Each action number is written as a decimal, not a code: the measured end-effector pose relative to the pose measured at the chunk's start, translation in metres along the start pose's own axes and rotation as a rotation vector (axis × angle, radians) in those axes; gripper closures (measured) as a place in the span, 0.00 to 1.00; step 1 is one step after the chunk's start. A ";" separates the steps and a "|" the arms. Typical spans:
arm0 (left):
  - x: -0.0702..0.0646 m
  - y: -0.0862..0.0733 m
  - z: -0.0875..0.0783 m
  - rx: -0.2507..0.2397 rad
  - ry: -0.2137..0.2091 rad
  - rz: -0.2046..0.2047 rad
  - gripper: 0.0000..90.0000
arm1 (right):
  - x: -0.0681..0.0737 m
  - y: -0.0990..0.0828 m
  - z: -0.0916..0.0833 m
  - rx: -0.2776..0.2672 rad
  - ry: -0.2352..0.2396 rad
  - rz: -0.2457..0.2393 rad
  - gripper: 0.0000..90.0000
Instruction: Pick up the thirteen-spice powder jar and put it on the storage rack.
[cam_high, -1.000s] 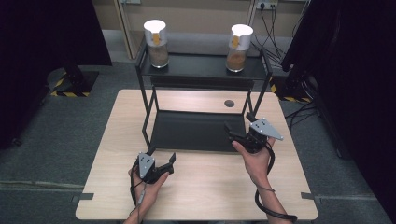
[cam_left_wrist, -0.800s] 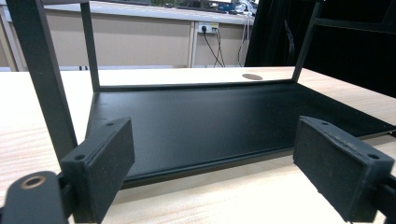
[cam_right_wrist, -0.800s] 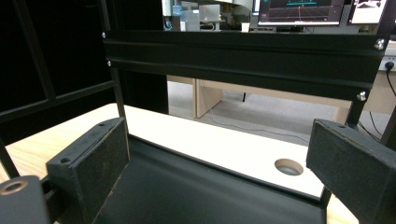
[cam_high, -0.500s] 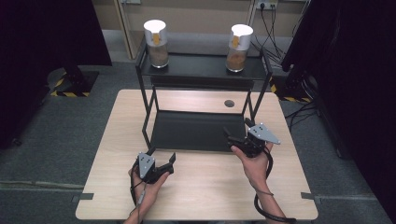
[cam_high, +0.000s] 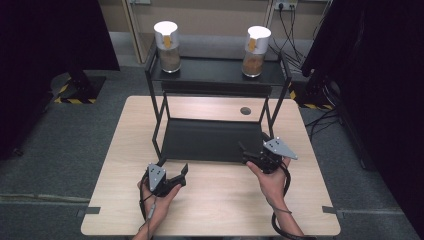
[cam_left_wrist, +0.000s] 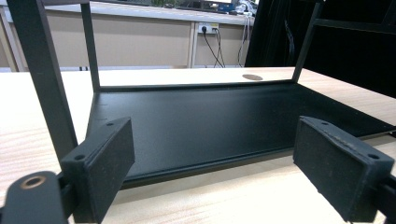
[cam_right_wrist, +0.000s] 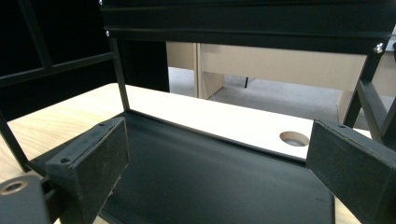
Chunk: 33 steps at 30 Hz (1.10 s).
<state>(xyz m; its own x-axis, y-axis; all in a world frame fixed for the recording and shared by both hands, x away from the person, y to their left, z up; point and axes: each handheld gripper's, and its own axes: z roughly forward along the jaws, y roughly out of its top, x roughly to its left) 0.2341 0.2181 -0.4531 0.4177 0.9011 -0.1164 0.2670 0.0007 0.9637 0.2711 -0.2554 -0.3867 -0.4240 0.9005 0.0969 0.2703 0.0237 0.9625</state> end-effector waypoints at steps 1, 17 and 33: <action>0.000 0.000 0.000 0.000 0.000 -0.001 0.13 | 0.000 -0.001 0.000 0.003 0.000 0.002 0.07; 0.000 0.000 0.000 -0.001 0.000 0.000 0.14 | 0.002 -0.016 0.001 0.043 0.009 0.011 0.07; 0.000 0.000 0.000 -0.001 0.001 0.003 0.13 | 0.000 -0.028 -0.001 0.077 0.010 0.019 0.07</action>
<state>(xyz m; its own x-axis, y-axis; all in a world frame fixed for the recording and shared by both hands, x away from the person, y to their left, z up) 0.2338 0.2178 -0.4532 0.4176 0.9015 -0.1134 0.2650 -0.0014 0.9643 0.2623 -0.2563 -0.4136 -0.4265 0.8968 0.1174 0.3440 0.0408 0.9381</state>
